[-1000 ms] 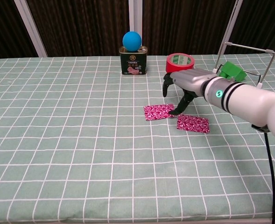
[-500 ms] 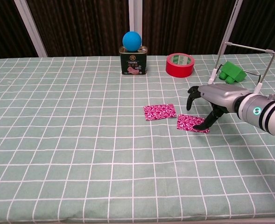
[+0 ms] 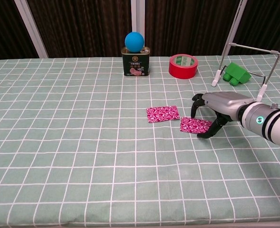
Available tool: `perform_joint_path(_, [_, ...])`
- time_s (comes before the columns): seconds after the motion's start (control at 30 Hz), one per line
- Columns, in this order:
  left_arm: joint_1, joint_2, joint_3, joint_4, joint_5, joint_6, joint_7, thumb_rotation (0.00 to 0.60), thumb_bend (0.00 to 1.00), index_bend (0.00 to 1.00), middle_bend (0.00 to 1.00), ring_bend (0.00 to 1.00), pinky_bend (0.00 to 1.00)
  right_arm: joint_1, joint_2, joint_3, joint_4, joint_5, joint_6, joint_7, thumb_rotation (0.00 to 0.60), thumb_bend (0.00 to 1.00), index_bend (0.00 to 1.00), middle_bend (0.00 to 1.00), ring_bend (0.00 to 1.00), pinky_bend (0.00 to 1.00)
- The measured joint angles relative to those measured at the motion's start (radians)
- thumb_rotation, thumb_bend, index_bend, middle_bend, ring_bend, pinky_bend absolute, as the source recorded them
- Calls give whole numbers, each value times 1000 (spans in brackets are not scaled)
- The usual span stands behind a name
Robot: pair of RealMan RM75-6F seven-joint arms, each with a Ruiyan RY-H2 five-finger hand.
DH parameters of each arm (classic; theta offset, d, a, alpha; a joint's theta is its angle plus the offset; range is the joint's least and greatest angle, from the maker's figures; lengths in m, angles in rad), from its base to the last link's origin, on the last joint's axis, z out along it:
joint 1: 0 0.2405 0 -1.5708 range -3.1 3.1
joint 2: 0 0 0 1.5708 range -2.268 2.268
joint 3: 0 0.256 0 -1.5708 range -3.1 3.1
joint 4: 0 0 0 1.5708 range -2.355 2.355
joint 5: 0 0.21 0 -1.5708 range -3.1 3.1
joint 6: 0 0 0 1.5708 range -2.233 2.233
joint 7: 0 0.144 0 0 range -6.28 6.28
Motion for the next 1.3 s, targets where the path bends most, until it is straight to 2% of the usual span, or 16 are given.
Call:
perform_joint_path(0.53, [-5,3,-3,-6,-3,-6,8,600,79,232,162,108,147,-7,-17,7,33,-18,-13,2,489,135,312,35,0,0])
perform_joint_path(0.7, [-4,4,-2,-8,-2,-2,7,600,79,232,162,108,147,-11,-18,6,35,-20,-19,2,485,141,347,38,0,0])
perform_joint_path(1.3, [11,2,5,1,3,15,-6,600,80,232,162,108,147,-30,-8,15,15,-72,26,9,508,151,380,44,0,0])
